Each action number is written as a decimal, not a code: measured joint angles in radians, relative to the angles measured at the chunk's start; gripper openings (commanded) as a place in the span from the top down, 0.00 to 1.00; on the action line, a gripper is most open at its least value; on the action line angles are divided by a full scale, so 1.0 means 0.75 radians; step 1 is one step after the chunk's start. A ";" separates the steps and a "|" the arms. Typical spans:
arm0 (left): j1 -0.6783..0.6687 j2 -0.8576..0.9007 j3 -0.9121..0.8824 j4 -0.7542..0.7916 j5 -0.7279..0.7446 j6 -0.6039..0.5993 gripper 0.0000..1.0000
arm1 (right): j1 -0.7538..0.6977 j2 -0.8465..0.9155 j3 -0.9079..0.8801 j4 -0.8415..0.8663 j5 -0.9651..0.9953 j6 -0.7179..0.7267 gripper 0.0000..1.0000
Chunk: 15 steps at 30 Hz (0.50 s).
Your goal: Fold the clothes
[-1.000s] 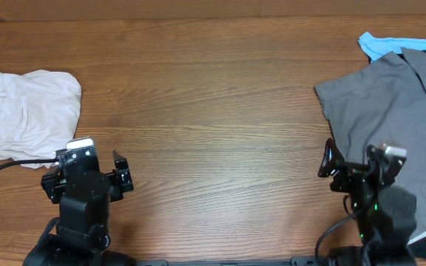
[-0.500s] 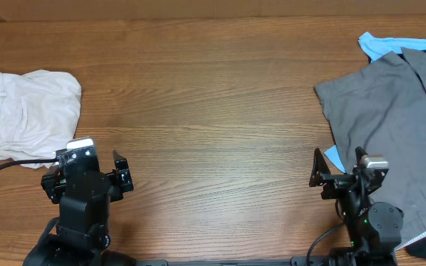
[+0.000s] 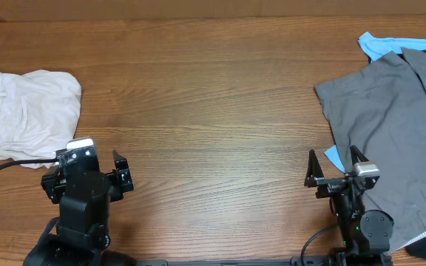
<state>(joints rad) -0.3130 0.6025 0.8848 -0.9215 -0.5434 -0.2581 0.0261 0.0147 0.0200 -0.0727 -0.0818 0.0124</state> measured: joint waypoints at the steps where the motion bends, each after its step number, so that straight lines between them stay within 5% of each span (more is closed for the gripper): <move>1: 0.000 0.000 0.000 0.000 0.000 0.000 0.00 | -0.001 0.001 -0.003 -0.001 -0.001 -0.011 0.00; 15: 0.000 0.000 0.000 0.000 0.000 0.000 0.00 | -0.001 0.000 -0.003 0.002 -0.035 -0.208 0.00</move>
<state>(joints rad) -0.3130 0.6025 0.8848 -0.9215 -0.5434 -0.2581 0.0257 0.0147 0.0181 -0.0711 -0.1081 -0.1436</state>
